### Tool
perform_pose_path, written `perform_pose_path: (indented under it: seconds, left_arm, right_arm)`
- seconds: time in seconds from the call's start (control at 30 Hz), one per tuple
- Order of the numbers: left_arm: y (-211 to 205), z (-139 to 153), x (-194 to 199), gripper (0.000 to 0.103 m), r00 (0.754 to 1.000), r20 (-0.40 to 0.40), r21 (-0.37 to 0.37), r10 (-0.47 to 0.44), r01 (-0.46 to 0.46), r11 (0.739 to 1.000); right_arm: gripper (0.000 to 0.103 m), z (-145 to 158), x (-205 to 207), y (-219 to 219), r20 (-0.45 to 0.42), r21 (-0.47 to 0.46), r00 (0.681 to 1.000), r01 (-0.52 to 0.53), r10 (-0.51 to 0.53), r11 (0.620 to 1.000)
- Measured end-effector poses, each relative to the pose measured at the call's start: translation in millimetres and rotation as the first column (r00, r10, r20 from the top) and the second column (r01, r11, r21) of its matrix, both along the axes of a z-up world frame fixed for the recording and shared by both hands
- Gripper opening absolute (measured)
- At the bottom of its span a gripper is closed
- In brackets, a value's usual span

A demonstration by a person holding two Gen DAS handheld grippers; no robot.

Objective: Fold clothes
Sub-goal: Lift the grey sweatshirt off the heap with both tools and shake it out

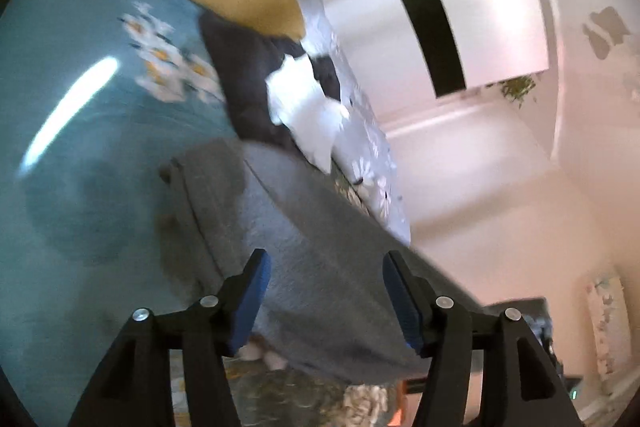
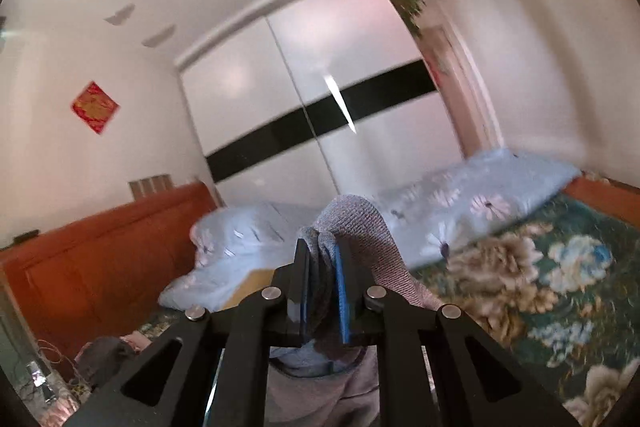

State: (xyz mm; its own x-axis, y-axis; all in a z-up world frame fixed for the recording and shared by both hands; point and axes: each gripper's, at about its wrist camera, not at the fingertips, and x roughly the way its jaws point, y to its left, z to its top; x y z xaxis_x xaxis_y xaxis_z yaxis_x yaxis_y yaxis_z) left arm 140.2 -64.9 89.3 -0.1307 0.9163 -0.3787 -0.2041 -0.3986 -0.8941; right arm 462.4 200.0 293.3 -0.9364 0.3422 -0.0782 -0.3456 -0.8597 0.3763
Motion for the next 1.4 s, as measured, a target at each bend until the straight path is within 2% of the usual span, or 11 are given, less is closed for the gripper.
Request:
perform_pose_path:
  seconds: [0.1,0.3,0.5,0.67,0.93,1.0,1.03,1.07,1.1,1.17,1.4]
  left_arm:
    - [34,17,-6,0.063,1.0,0.003,-0.056,-0.02,0.02,0.998]
    - [108,6,-4,0.065,0.948,0.17,0.081,-0.269,0.258,0.963]
    - [154,-43,8,0.065,0.909,0.282,-0.087,-0.307,0.343,0.935]
    - [190,-72,11,0.065,0.875,0.384,-0.118,-0.293,0.361,0.925]
    - [263,-98,19,0.065,0.864,0.426,-0.376,-0.27,0.44,0.815]
    - [268,-104,21,0.058,0.856,0.453,-0.406,-0.25,0.447,0.797]
    - [269,-102,22,0.05,0.876,0.413,-0.452,-0.25,0.435,0.779]
    - [270,-99,24,0.023,0.895,0.367,-0.5,-0.252,0.419,0.758]
    - [272,-98,25,0.008,0.904,0.338,-0.518,-0.262,0.411,0.75]
    - [276,-96,25,0.005,0.917,0.281,-0.551,-0.284,0.396,0.735]
    - [229,-30,-23,0.003,0.981,0.07,-0.465,-0.182,0.193,0.864]
  right_arm:
    - [0.012,14,15,3,-0.052,-0.008,0.997,-0.055,0.055,0.998]
    - [0.012,30,30,12,-0.091,0.013,0.982,-0.163,0.163,0.987]
    - [0.012,-26,10,38,0.064,-0.075,0.985,-0.156,0.161,0.985]
    - [0.012,-57,33,55,0.041,-0.163,0.984,-0.164,0.172,0.973]
    - [0.012,-49,78,67,-0.048,-0.141,0.976,-0.217,0.212,0.966]
    - [0.012,-53,81,68,-0.036,-0.134,0.976,-0.22,0.217,0.966]
    - [0.012,-55,81,69,-0.028,-0.133,0.975,-0.221,0.219,0.966]
    - [0.012,-57,81,70,-0.021,-0.133,0.975,-0.222,0.222,0.966]
    - [0.012,-60,83,73,-0.02,-0.138,0.975,-0.22,0.22,0.966]
    - [0.012,-65,83,78,-0.028,-0.157,0.975,-0.223,0.221,0.962]
    - [0.012,-79,75,109,-0.002,-0.229,0.984,-0.173,0.177,0.958]
